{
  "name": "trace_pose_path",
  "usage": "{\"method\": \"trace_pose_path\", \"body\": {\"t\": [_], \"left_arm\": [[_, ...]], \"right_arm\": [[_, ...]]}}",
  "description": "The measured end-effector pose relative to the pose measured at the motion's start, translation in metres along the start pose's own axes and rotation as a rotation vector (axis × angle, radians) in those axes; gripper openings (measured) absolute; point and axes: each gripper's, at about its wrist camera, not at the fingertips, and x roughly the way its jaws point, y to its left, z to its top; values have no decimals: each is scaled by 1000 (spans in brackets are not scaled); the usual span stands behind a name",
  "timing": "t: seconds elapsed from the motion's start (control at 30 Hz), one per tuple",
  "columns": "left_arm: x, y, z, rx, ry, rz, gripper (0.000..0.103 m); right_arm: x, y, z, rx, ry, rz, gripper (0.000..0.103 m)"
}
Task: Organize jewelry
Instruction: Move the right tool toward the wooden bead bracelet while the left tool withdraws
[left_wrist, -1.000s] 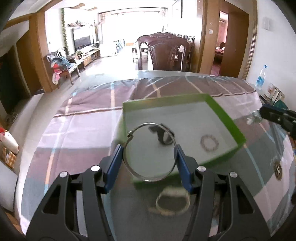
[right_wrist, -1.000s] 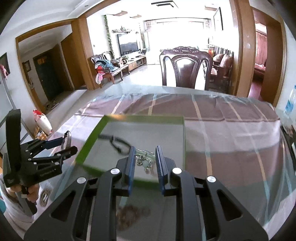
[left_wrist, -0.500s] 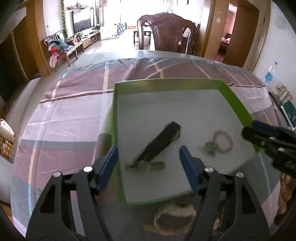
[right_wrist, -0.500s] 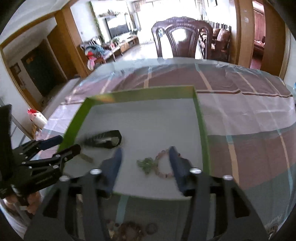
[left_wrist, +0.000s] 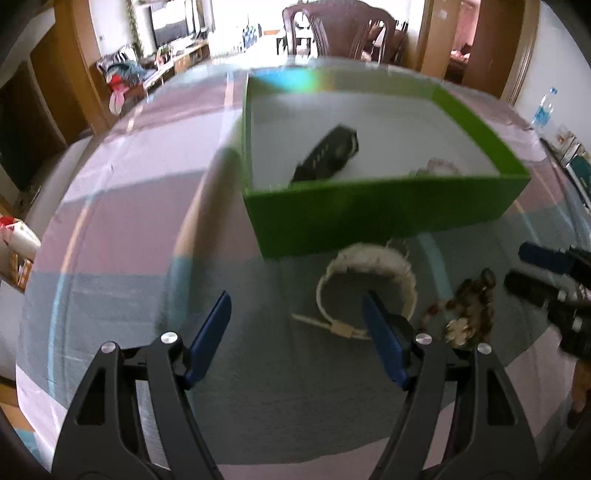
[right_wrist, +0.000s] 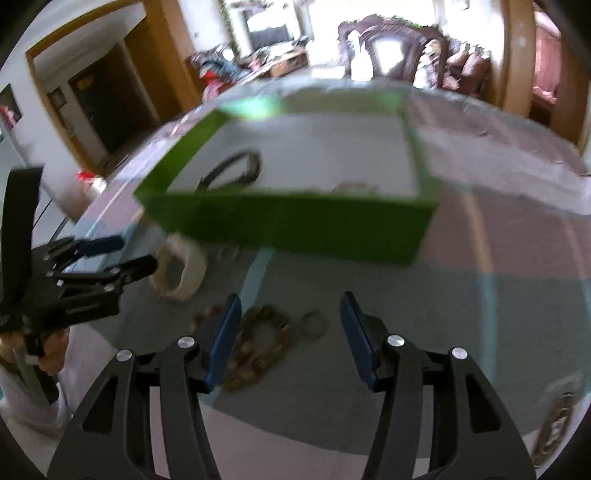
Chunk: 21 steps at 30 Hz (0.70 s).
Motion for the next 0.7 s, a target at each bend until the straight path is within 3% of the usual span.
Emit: {"method": "trace_pose_path", "body": {"t": [0.13, 0.33, 0.5, 0.7], "left_arm": [[9, -1, -3, -6, 17, 18, 73], [14, 1, -2, -10, 18, 22, 74], [13, 2, -3, -16, 17, 21, 77], [10, -3, -8, -6, 21, 10, 77]], "right_arm": [[14, 17, -10, -89, 42, -87, 53], [20, 7, -16, -55, 65, -106, 23], [12, -8, -19, -2, 54, -122, 15], [-6, -30, -22, 90, 8, -123, 14]]}}
